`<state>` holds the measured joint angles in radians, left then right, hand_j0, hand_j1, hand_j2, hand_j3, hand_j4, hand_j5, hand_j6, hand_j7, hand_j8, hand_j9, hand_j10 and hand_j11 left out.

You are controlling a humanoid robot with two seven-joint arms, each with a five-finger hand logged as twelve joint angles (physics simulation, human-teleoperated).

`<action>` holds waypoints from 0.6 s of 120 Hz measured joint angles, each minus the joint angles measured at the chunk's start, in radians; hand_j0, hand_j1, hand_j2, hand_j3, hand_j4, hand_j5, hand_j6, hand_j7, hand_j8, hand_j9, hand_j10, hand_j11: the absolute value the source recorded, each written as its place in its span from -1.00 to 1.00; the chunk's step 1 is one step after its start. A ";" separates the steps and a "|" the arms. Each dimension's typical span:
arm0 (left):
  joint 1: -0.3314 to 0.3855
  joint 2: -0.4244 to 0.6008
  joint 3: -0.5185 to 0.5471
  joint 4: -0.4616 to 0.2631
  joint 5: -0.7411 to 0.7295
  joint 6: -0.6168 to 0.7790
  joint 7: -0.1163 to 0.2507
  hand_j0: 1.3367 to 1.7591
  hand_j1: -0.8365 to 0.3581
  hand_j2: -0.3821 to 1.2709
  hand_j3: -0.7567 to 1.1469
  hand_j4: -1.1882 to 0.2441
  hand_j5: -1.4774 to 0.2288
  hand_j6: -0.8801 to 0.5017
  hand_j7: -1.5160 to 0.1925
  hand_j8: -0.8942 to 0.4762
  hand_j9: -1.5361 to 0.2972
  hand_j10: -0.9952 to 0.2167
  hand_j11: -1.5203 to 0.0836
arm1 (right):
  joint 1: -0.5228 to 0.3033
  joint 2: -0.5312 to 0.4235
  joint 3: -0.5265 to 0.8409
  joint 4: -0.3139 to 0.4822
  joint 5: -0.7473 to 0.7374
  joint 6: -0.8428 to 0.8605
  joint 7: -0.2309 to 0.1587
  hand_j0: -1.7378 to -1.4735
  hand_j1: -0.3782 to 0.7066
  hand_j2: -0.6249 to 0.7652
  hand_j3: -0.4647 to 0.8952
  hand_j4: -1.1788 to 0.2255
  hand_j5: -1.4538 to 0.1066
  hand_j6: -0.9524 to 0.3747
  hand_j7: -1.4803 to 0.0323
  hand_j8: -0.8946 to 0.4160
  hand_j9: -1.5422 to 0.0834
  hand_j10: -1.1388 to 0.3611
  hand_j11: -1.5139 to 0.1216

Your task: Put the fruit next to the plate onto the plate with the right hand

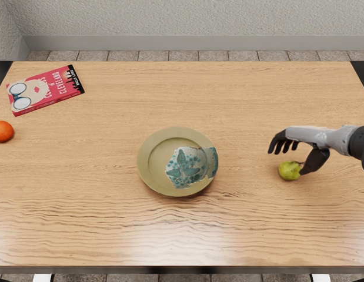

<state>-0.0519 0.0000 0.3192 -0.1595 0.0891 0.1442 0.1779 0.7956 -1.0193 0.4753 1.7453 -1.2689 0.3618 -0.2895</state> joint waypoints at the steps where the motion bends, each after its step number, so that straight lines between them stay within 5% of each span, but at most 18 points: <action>1: 0.000 0.000 0.000 0.000 0.000 0.000 0.000 0.52 0.98 -0.54 -0.21 0.66 0.73 0.27 0.77 0.30 0.68 0.64 0.90 | -0.002 0.000 0.000 0.000 -0.001 -0.001 0.000 -0.40 -0.02 -0.21 -0.32 0.07 0.16 -0.21 0.23 -0.29 0.22 -0.05 0.18; 72: 0.001 0.000 0.000 0.000 0.000 0.000 0.000 0.52 0.98 -0.54 -0.21 0.66 0.73 0.27 0.77 0.30 0.68 0.64 0.90 | -0.111 0.008 -0.001 0.000 -0.075 -0.123 0.002 -0.40 -0.12 -0.20 -0.32 0.14 0.23 -0.14 0.31 -0.22 0.29 0.01 0.25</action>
<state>-0.0511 0.0000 0.3193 -0.1595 0.0891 0.1442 0.1778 0.6850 -1.0116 0.4738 1.7453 -1.3442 0.2384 -0.2870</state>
